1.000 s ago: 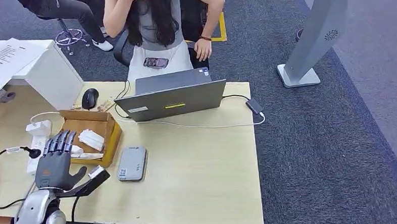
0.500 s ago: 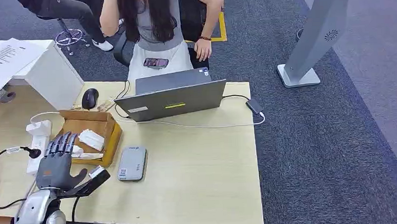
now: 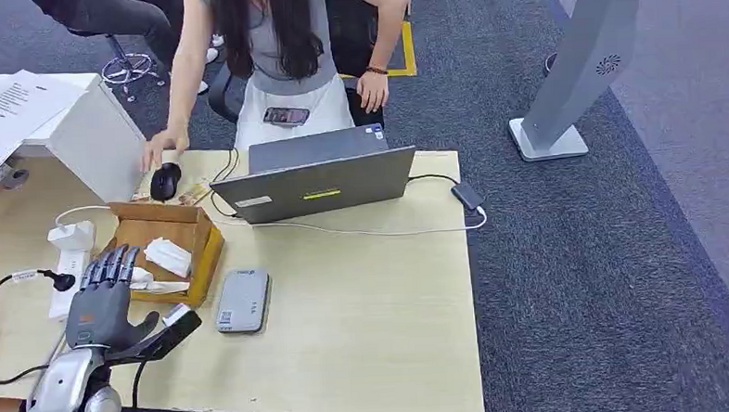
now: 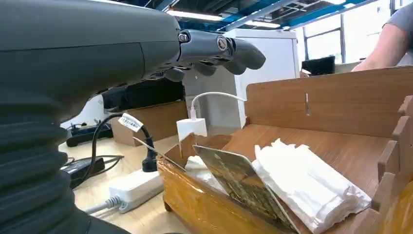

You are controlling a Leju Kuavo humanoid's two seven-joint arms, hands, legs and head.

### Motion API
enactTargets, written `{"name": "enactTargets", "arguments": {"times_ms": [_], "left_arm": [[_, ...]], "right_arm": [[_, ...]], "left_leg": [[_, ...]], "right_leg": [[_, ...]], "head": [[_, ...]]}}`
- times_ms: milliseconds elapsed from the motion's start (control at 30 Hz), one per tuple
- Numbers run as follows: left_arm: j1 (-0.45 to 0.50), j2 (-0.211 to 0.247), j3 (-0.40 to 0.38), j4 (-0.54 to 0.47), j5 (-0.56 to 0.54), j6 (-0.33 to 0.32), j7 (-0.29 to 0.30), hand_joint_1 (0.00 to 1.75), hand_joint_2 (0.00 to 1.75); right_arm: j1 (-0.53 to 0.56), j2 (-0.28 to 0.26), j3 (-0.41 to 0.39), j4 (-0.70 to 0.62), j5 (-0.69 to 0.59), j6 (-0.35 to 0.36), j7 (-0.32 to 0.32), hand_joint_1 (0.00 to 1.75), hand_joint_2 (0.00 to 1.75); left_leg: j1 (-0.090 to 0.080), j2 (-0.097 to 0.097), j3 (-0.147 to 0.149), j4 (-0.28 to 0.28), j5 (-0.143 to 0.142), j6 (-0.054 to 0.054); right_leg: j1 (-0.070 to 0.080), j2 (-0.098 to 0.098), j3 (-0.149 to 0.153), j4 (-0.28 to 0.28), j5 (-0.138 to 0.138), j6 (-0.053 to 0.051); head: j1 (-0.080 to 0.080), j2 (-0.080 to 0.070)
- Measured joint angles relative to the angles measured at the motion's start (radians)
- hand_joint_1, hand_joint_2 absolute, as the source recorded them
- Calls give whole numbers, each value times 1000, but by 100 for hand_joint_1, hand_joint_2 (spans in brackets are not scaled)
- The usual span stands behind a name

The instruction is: Pass the card to the sensor for recognition and then transmit it.

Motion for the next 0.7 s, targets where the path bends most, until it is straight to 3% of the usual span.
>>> {"name": "enactTargets", "arguments": {"times_ms": [233, 267, 700], "left_arm": [[0, 0, -3, 0, -2, -11, 9, 0, 175], [0, 0, -3, 0, -2, -14, 9, 175, 175], [5, 4, -16, 8, 9, -55, 9, 175, 175]], "right_arm": [[0, 0, -2, 0, 5, 2, 0, 0, 175], [0, 0, -2, 0, 6, 2, 0, 0, 175], [0, 0, -20, 0, 21, 12, -3, 0, 175]], "left_leg": [[0, 0, 0, 0, 0, 0], [0, 0, 0, 0, 0, 0], [0, 0, 0, 0, 0, 0]], "right_leg": [[0, 0, 0, 0, 0, 0], [0, 0, 0, 0, 0, 0], [0, 0, 0, 0, 0, 0]], "head": [[0, 0], [0, 0], [0, 0]]}}
